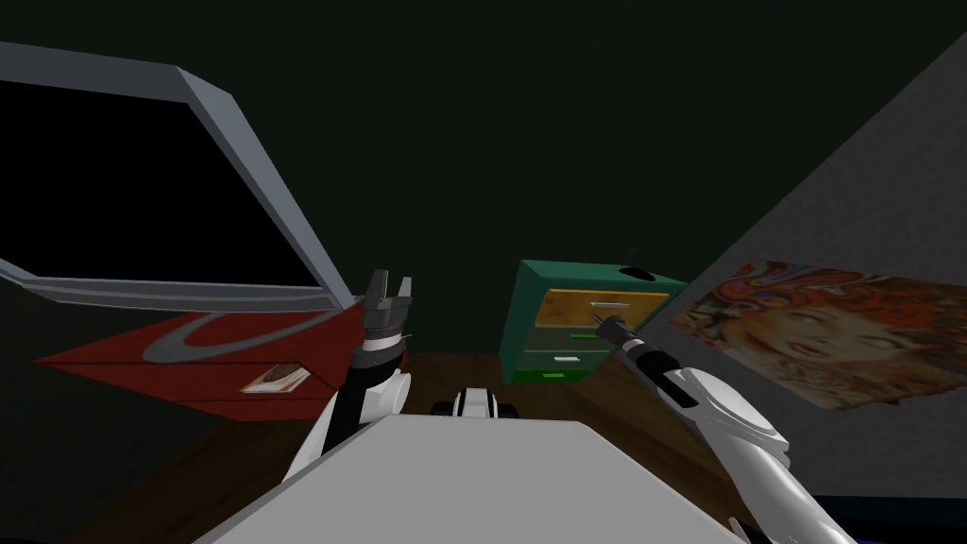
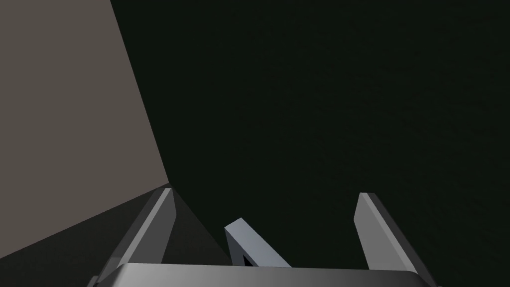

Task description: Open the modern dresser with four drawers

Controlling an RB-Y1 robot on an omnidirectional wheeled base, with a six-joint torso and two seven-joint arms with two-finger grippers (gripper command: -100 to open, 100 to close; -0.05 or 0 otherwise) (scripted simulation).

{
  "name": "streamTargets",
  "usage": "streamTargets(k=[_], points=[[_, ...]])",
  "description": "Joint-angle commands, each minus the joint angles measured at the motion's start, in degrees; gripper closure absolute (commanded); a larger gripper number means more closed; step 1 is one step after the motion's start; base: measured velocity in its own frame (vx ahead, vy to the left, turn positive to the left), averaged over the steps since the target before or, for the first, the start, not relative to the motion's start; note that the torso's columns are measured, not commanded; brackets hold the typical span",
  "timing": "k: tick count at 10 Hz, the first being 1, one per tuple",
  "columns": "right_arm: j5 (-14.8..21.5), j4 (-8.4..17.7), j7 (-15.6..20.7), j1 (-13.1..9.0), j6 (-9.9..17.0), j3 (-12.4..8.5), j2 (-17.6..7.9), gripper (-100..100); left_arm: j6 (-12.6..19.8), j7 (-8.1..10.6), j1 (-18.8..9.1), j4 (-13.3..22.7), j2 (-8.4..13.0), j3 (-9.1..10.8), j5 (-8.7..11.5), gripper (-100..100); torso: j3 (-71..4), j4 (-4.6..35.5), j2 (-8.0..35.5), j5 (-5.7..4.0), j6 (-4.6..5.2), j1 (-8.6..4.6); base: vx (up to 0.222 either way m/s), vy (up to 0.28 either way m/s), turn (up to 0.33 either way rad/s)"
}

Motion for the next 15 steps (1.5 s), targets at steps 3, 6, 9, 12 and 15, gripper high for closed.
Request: streamTargets(k=[3,6,9,12,15], points=[[4.68,-7.33,-5.19,1.94,4.8,1.7,3.21,100,0.0,0.0,-0.01,0.0,0.0,-0.01,0.0,0,-0.01,0.01,0.0,0.11,-0.05,0.34,0.001,-0.039,-0.031],[7.6,-12.7,-8.06,3.46,7.57,2.65,5.62,100,0.0,0.0,-0.01,0.0,0.0,0.0,0.0,0,-0.02,0.01,-0.01,0.08,-0.07,0.26,0.006,-0.053,-0.052],[7.94,-17.11,-8.12,3.46,7.57,2.65,5.62,100,0.0,0.0,-0.01,0.0,0.0,0.0,0.0,0,-0.01,0.01,0.01,0.09,-0.06,0.27,0.002,-0.037,-0.016],[11.02,-22.93,-11.05,4.97,10.34,3.61,8.03,100,0.0,0.0,0.0,0.0,0.0,0.0,0.0,0,-0.03,0.0,-0.02,0.03,-0.06,0.08,0.013,-0.054,-0.054],[14.1,-28.15,-13.99,6.48,13.1,4.56,10.45,100,0.0,0.0,-0.01,0.0,0.0,0.0,0.0,0,0.01,0.02,0.03,0.06,-0.06,0.19,-0.003,-0.053,-0.05]])
